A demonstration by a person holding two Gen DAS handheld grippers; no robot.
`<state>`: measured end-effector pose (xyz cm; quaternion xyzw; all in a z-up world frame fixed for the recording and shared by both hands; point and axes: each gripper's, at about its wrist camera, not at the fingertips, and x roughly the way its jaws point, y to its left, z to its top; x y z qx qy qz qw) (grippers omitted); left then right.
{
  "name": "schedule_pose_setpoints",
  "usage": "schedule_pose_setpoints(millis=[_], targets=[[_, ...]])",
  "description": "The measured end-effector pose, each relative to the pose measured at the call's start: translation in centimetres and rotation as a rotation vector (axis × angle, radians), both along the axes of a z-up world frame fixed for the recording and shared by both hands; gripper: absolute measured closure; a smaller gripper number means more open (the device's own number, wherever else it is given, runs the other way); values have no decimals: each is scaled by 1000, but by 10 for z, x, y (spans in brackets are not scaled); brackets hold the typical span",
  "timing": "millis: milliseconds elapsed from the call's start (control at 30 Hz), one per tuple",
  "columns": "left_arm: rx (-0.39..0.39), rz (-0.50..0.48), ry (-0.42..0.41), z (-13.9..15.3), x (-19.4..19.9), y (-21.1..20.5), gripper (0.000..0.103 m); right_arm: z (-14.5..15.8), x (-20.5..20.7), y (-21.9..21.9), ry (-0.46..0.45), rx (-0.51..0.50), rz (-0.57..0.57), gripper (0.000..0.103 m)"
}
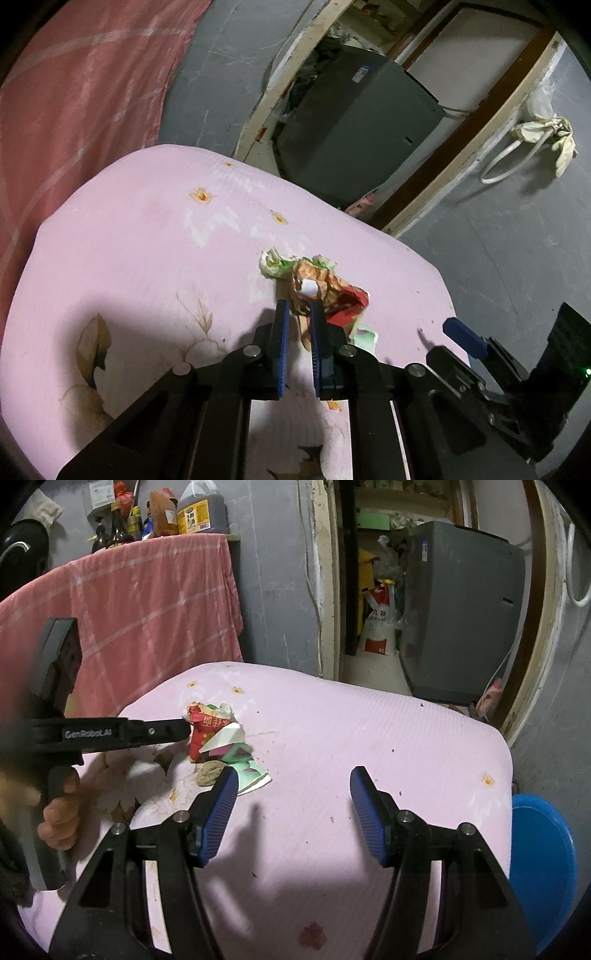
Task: Collect trash
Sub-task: 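Close left tool on the red-gold wrapper in the pile, then lift red-gold wrapper with left tool while right tool moves to white paper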
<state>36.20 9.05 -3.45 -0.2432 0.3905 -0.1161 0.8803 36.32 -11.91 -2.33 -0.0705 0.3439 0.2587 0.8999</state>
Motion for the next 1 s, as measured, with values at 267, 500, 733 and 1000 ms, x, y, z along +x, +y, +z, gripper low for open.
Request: schedule_pose_setpoints(millis=[267, 500, 733, 1000], targets=[[24, -79, -43, 7, -10, -18, 70, -1, 0, -16, -4, -20, -44, 41], [36, -33, -34, 19, 10, -33, 58, -2, 1, -24, 4, 2, -60, 41], [-8, 52, 66, 4, 29, -24, 59, -4, -2, -25, 7, 9, -49, 41], [-62, 54, 64, 6, 29, -4, 80, -6, -2, -21, 16, -16, -33, 41]])
